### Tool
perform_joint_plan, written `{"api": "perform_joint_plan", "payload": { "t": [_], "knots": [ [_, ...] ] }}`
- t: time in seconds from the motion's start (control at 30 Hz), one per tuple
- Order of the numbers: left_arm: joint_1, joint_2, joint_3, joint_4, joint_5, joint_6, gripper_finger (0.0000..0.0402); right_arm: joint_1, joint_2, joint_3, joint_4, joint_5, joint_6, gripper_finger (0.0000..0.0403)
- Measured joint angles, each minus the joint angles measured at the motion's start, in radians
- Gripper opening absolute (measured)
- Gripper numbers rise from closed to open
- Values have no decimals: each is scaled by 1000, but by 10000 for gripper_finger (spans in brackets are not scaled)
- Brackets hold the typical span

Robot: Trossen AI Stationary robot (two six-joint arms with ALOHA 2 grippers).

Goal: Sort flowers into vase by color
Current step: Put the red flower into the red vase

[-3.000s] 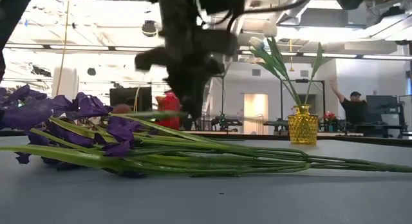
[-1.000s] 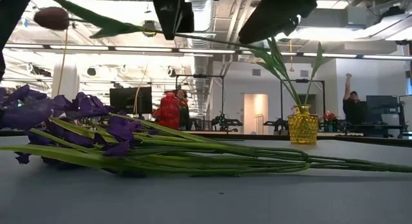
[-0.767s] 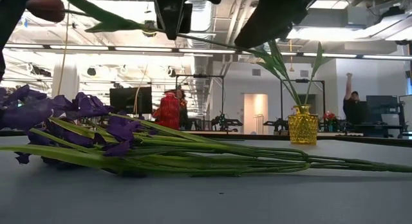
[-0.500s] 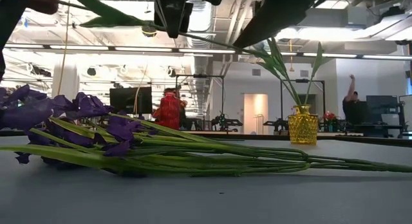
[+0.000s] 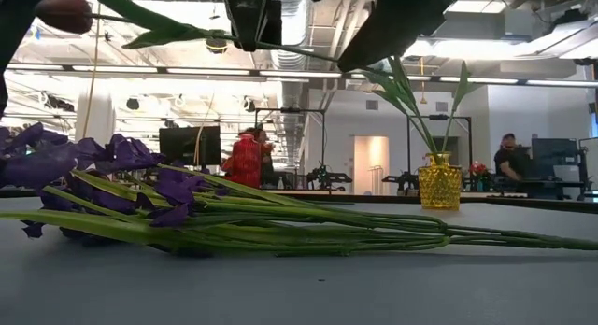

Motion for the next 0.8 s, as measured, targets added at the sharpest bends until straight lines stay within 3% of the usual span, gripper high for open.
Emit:
{"api": "perform_joint_plan", "payload": {
  "t": [0.13, 0.53, 0.63, 0.8],
  "knots": [
    [0, 0, 0, 0, 16, 33, 0, 14, 1, 0, 0, -25, 74, 18],
    [-1, 0, 0, 41, 24, 62, 0, 72, 1, 0, -23, -25, 107, 16],
    [-1, 0, 0, 48, 24, 68, 0, 71, 1, 0, -25, -28, 96, 48],
    [-1, 0, 0, 51, 23, 42, 0, 52, 1, 0, -25, -30, 84, 146]
  ]
}}
